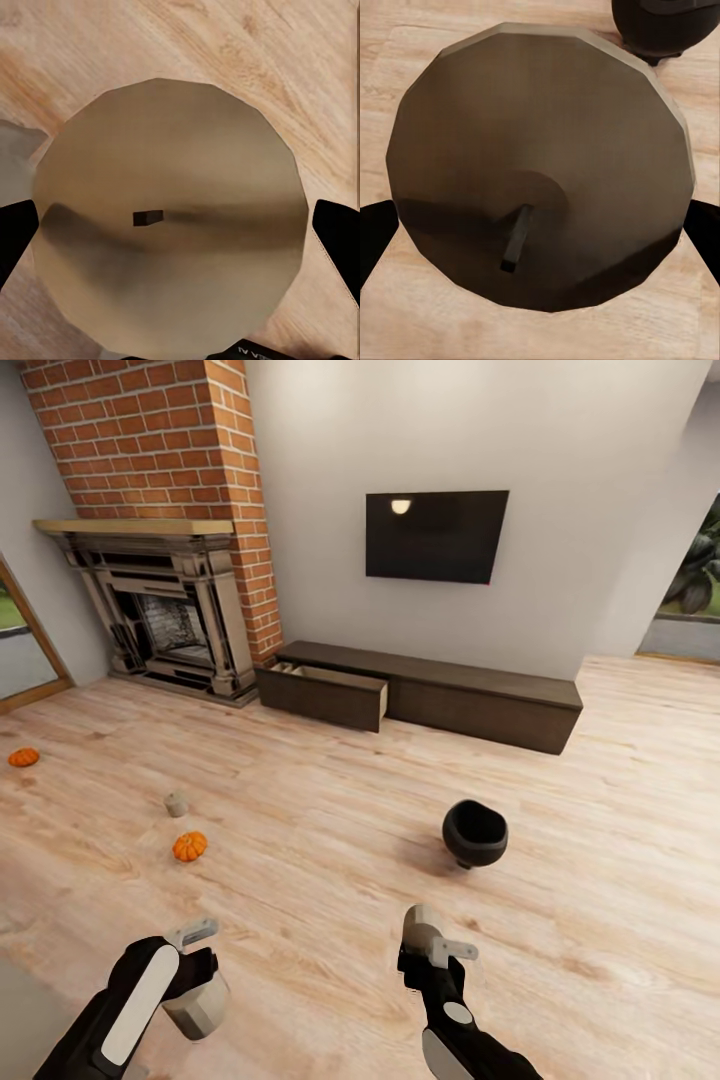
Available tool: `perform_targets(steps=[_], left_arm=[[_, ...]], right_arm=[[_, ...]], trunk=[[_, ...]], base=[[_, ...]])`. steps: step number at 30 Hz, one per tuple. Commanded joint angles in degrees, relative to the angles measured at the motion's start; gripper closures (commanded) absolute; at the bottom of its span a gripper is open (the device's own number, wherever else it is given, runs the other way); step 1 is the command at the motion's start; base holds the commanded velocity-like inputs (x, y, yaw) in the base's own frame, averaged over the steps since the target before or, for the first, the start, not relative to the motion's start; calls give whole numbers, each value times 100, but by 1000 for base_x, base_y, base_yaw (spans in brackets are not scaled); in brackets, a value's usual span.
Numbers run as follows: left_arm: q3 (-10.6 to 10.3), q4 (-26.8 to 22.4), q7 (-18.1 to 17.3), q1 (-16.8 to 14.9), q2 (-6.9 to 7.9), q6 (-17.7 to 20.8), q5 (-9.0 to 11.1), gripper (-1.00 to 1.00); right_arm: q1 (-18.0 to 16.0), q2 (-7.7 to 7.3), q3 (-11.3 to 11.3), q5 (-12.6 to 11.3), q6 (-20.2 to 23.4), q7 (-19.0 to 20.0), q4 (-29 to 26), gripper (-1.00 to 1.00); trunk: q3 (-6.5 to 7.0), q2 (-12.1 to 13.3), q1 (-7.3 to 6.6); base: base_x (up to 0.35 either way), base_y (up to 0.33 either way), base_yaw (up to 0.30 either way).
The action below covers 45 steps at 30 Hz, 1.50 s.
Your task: Place each of the two pumpkins and all three candles from the living room inside a cabinet in the living room (use any cabinet), then make sure every cabinet is closed, and position the cauldron so it is next to a table in the living room.
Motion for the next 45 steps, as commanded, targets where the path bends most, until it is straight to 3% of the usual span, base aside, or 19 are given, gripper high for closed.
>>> perform_targets(steps=[1,45], left_arm=[[-16,-6,59,-4,6,4,53,100],[-17,-8,59,-4,9,0,52,100]], right_arm=[[-9,-3,34,-44,-50,-30,-2,100],[-9,-3,34,-44,-50,-12,-5,100]], trunk=[[-5,-3,3],[-5,-3,3]], base=[[331,0,0],[332,0,22]])
